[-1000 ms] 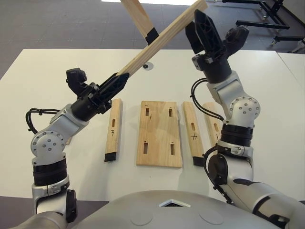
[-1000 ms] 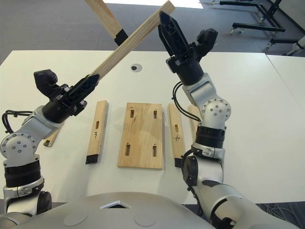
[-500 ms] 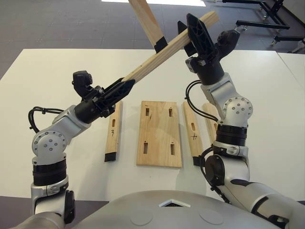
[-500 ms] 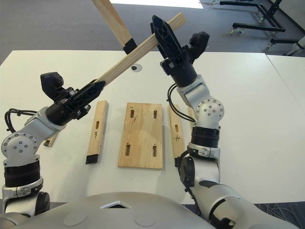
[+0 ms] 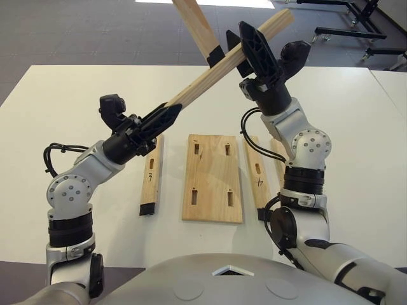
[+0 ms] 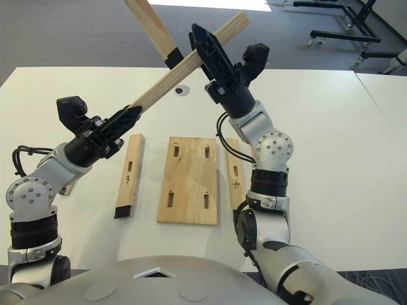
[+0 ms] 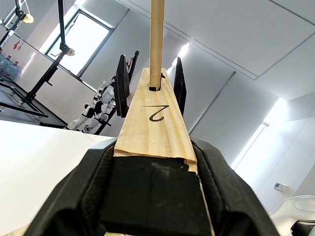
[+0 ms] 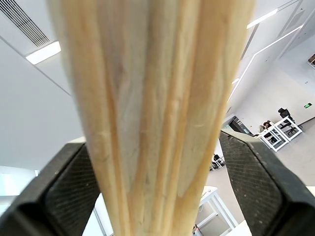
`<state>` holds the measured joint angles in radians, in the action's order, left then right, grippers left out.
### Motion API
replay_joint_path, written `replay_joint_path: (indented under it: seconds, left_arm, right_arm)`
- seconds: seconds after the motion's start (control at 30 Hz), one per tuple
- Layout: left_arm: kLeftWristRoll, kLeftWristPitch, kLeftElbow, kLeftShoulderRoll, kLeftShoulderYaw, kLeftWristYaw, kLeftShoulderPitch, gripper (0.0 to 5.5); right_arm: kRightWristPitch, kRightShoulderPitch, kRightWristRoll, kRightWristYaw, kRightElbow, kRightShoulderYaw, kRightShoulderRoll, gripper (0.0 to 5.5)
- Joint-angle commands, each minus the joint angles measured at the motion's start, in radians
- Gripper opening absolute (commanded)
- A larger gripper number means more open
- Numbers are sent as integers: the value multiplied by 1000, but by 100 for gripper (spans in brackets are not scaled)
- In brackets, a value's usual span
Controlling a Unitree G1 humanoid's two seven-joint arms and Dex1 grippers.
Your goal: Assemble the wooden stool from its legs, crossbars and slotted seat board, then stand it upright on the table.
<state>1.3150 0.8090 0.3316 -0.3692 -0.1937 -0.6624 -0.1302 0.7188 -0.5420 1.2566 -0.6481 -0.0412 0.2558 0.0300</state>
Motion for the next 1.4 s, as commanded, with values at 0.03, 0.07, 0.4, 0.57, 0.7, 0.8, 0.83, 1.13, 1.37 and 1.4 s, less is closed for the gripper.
replay_joint_path:
  seconds: [0.03,0.07,0.4,0.57,0.7,0.8,0.83,1.13,1.37,1.4]
  left_arm:
    - [-29,-2,2,-8,11,1,-9,202]
    - [-36,-4,3,-7,13,-2,-7,202]
    - [-69,-18,-5,-6,13,-33,1,202]
    - [-86,-23,-16,-2,11,-34,0,202]
    - [-107,-33,-37,-2,1,-27,0,269]
    - [-121,-49,-55,-10,-32,-16,-3,307]
    - [-127,-53,-62,-15,-46,-10,-3,316]
    - [-155,-84,-97,-38,-146,0,65,360]
    - [-230,-141,-45,-46,-151,-32,171,360]
    - [-237,-145,-48,-49,-156,-31,178,360]
  right_arm:
    - [6,-9,-4,2,4,-7,-6,384]
    - [1,-8,-7,5,3,-8,-9,384]
    - [-124,21,-53,-52,54,-2,-42,220]
    - [-121,26,-45,-62,62,-5,-42,220]
    - [-122,24,-47,-63,80,-7,-34,208]
    - [-107,-6,-21,-32,79,19,-7,206]
    - [-118,-17,-23,-24,80,34,6,206]
    - [-310,-137,-312,-95,69,7,211,206]
    - [-326,-68,-484,-449,40,-148,420,206]
    - [-358,-53,-519,-453,34,-161,418,206]
